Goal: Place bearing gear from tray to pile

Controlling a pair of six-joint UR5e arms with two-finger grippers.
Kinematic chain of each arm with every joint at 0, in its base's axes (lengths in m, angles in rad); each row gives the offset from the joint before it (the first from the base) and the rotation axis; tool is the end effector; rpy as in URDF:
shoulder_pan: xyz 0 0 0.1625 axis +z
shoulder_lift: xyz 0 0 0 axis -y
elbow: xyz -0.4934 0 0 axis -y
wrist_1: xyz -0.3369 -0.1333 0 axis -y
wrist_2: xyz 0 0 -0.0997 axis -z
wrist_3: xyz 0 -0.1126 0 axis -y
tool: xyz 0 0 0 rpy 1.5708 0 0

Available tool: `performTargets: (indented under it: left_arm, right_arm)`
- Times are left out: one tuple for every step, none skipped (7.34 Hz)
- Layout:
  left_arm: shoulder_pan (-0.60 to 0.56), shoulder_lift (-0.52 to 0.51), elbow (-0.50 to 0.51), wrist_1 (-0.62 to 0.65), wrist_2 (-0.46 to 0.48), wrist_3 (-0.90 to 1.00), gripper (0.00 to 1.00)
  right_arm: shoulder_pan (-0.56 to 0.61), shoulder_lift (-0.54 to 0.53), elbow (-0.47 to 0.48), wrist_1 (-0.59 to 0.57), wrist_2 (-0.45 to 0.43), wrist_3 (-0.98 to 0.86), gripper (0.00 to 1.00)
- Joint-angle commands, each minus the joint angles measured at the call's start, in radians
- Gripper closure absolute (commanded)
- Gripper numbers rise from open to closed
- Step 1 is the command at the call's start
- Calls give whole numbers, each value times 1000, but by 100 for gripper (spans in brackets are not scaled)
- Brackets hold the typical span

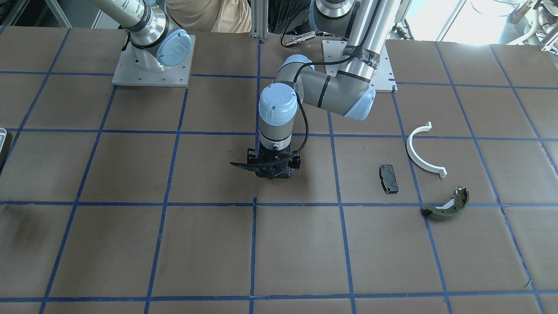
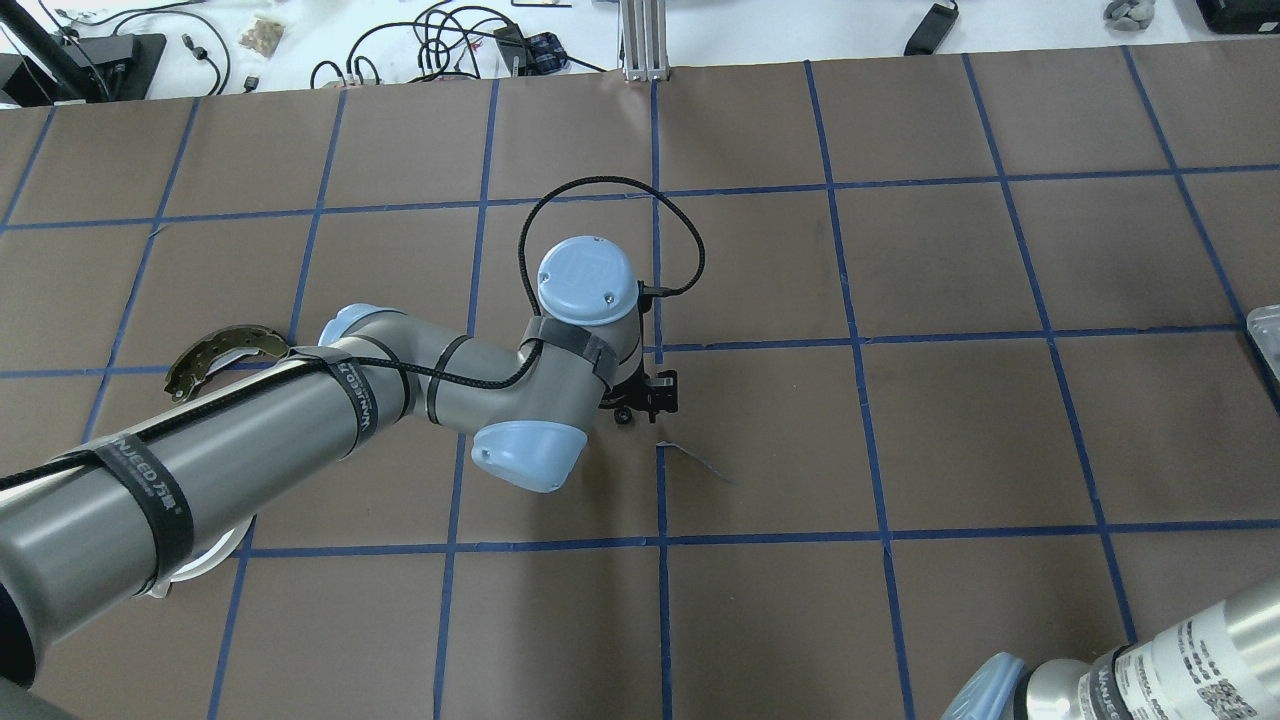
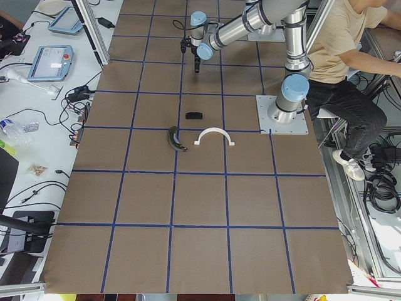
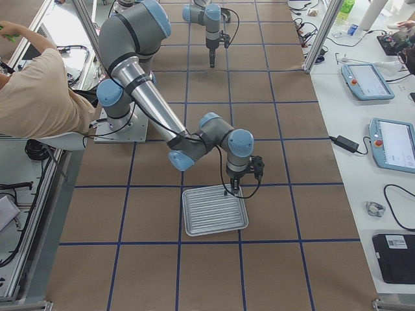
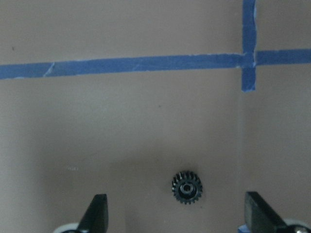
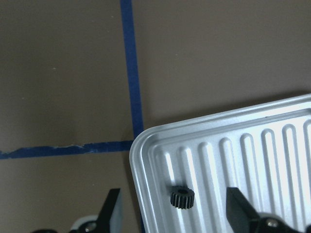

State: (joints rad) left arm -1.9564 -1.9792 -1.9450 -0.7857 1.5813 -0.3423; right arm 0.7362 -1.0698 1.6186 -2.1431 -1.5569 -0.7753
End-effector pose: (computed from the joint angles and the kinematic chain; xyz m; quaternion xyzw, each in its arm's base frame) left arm -0.3236 -0.4459 0.2654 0.0216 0.9998 -0.0030 0.0045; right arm -0.3739 -0.5208 0.3093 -0.0296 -0.9995 0.0132 0.0037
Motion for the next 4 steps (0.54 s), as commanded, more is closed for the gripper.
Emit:
performTargets:
  left_arm:
    - [-4,-4,-5,2,-1,-4,19]
    - [-4,-4,-5,5,-1,-10,21]
    - [-6,-7,-6,5,-3,-18,27]
    - [-4,-12,-3,6,-6,-18,34]
  right_arm:
    - [-12,30,1,-1,-2,-13,22]
    - [-12,31,1,0,-3,-9,22]
    - [-12,31,15,-1,-11,-16,22]
    - [-12,31,30,-3,-18,-36,22]
